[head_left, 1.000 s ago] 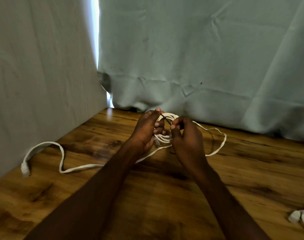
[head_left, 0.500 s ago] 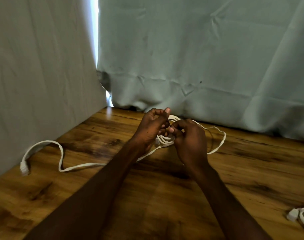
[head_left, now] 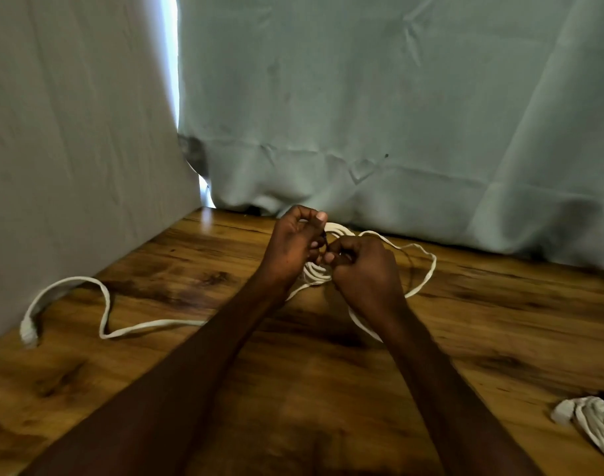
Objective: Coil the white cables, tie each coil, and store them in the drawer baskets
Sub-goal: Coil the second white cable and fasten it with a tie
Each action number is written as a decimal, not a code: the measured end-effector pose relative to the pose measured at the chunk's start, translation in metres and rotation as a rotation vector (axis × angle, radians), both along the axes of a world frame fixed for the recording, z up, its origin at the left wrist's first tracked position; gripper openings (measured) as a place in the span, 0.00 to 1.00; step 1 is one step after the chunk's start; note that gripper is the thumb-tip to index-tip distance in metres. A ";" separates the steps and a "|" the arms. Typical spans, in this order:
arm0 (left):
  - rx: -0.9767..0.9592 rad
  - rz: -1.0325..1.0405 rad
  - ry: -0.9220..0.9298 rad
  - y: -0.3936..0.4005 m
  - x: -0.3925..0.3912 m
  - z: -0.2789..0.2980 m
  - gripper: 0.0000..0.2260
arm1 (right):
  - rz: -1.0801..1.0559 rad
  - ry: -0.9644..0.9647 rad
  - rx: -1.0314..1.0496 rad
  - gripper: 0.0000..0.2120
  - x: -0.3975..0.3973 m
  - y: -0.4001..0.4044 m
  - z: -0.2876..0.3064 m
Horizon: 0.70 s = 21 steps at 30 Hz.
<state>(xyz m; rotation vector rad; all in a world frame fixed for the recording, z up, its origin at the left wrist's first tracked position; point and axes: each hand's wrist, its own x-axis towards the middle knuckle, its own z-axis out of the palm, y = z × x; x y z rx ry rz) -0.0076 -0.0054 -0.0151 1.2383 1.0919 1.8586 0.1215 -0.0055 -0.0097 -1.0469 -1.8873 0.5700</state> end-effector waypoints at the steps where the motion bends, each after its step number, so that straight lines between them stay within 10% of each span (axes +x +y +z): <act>1: 0.003 0.029 0.021 0.001 -0.001 -0.001 0.05 | 0.041 0.031 -0.014 0.08 -0.001 -0.001 0.001; 17: 0.085 0.152 0.567 -0.012 -0.001 0.001 0.10 | 0.314 0.702 -0.541 0.12 0.009 -0.001 0.023; 21: 0.045 0.041 0.646 -0.016 -0.002 0.000 0.10 | 0.039 0.554 -0.283 0.13 0.013 0.003 0.024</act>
